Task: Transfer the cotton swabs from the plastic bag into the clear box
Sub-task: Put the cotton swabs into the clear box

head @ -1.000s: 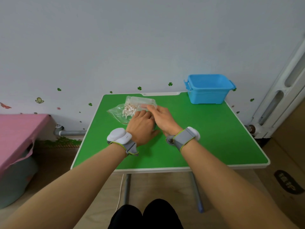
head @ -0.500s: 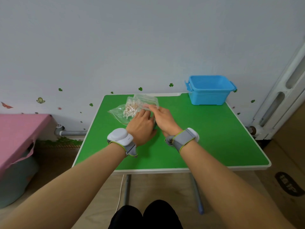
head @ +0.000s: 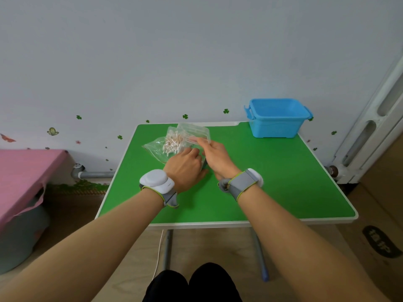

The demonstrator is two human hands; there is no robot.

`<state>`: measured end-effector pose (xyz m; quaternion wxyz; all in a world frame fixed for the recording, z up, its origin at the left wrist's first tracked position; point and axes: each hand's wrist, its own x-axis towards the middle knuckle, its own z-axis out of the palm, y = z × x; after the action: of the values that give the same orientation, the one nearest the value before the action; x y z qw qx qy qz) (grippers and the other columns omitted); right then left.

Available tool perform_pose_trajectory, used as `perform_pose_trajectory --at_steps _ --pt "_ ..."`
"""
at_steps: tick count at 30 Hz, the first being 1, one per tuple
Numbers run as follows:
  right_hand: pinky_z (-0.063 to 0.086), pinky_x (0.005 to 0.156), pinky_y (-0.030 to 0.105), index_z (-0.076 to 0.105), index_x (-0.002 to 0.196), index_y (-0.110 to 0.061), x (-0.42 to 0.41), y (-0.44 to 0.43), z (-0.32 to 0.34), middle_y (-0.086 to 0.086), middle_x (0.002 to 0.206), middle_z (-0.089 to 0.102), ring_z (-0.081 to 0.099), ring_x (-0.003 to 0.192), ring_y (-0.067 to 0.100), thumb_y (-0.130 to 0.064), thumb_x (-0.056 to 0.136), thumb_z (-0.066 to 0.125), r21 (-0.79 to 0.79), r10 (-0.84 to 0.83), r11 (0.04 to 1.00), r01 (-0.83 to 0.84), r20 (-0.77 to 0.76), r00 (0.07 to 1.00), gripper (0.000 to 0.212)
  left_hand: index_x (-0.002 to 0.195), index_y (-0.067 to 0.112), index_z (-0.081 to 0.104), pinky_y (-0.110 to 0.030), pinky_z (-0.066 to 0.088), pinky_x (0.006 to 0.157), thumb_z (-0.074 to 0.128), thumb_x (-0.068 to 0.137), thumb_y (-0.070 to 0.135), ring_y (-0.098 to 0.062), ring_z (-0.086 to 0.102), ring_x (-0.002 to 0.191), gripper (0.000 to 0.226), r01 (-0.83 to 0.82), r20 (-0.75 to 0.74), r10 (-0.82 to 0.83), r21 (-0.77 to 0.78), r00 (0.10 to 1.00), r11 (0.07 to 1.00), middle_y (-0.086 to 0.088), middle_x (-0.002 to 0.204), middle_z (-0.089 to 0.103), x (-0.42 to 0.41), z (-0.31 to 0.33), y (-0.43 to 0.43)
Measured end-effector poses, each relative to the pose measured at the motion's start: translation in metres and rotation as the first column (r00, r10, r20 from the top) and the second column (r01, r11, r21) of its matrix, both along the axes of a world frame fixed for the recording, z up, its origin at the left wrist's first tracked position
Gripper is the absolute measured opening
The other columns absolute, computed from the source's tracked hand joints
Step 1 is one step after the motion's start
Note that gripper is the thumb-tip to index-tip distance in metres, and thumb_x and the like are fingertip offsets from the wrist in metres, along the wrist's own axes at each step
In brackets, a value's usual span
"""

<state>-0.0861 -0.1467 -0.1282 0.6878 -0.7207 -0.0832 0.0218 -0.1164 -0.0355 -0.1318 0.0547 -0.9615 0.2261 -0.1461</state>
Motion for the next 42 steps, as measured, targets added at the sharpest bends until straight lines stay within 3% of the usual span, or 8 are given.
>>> perform_pose_trajectory --at_steps 4,11,24,27,30,35,39,42 --pt "0.043 0.073 0.005 0.073 0.108 -0.02 0.004 -0.004 -0.002 -0.018 0.094 0.067 0.057 0.08 -0.015 -0.026 0.095 0.05 0.013 -0.022 1.0 0.022 0.008 1.0 0.027 0.117 0.009 0.052 -0.032 0.038 0.098 0.036 0.098 0.043 -0.025 0.052 0.106 0.042 0.083 0.054 -0.081 -0.027 0.995 0.996 -0.007 0.115 0.056 -0.001 -0.006 0.001" --pt "0.044 0.075 0.006 0.073 0.106 -0.023 0.006 -0.007 -0.002 -0.011 0.116 0.067 0.059 0.104 -0.002 -0.028 0.095 0.05 0.013 -0.015 1.0 0.015 -0.016 1.0 0.026 0.114 0.003 0.061 -0.039 0.04 0.107 0.054 0.092 0.035 -0.029 0.058 0.113 0.039 0.157 0.122 -0.153 -0.024 0.981 0.987 -0.013 0.116 0.064 -0.007 -0.007 0.003" --pt "0.049 0.097 0.041 0.073 0.102 -0.02 0.007 -0.019 -0.001 0.006 0.114 0.069 0.063 0.109 0.024 -0.032 0.096 0.051 -0.02 -0.053 0.998 0.052 -0.043 0.998 0.026 0.124 -0.007 0.05 -0.043 0.046 0.1 0.076 0.076 0.026 -0.036 0.055 0.112 0.064 0.101 0.224 -0.017 -0.368 0.974 0.924 -0.022 0.121 0.056 -0.024 -0.016 0.013" --pt "0.05 0.096 0.038 0.069 0.111 -0.01 0.007 -0.022 -0.001 0.009 0.114 0.068 0.064 0.106 0.025 -0.032 0.099 0.046 -0.048 -0.066 0.997 0.064 -0.059 0.996 0.034 0.125 -0.006 0.049 -0.04 0.042 0.101 0.077 0.076 0.024 -0.035 0.053 0.112 0.064 0.082 0.199 0.017 -0.478 0.98 0.875 -0.021 0.121 0.054 -0.024 -0.019 0.013" --pt "0.052 0.081 0.02 0.068 0.111 -0.005 0.007 -0.025 0.0 0.01 0.115 0.067 0.066 0.089 0.012 -0.033 0.1 0.044 -0.071 -0.098 0.993 0.094 -0.05 0.994 0.038 0.124 -0.003 0.048 -0.032 0.044 0.097 0.075 0.078 0.028 -0.029 0.054 0.111 0.062 0.079 0.148 0.01 -0.589 0.989 0.804 -0.018 0.123 0.052 -0.024 -0.021 0.013" --pt "0.046 0.099 0.045 0.066 0.112 0.0 0.006 -0.027 -0.002 0.02 0.116 0.065 0.06 0.11 0.031 -0.039 0.1 0.04 -0.153 -0.118 0.983 0.102 -0.096 0.988 0.048 0.125 0.006 0.048 -0.027 0.05 0.083 0.062 0.074 0.056 -0.013 0.052 0.101 0.072 0.045 0.026 -0.039 -0.732 0.999 0.68 -0.008 0.124 0.047 -0.025 -0.018 0.005" --pt "0.044 0.096 0.034 0.063 0.119 -0.01 0.005 -0.028 -0.001 0.01 0.126 0.06 0.058 0.107 0.021 -0.042 0.1 0.04 -0.178 -0.114 0.979 0.095 -0.095 0.989 0.044 0.122 0.012 0.051 -0.031 0.053 0.084 0.064 0.081 0.043 -0.014 0.053 0.103 0.054 -0.048 -0.075 -0.025 -0.828 0.997 0.558 -0.005 0.123 0.047 -0.02 -0.016 0.001" --pt "0.04 0.093 0.029 0.062 0.121 -0.017 0.006 -0.028 -0.002 0.004 0.126 0.059 0.055 0.11 0.018 -0.043 0.099 0.04 -0.18 -0.1 0.98 0.082 -0.089 0.991 0.041 0.12 0.012 0.053 -0.03 0.053 0.082 0.066 0.081 0.039 -0.013 0.051 0.099 0.05 -0.058 -0.079 -0.013 -0.828 0.997 0.557 -0.006 0.121 0.048 -0.016 -0.018 0.0"
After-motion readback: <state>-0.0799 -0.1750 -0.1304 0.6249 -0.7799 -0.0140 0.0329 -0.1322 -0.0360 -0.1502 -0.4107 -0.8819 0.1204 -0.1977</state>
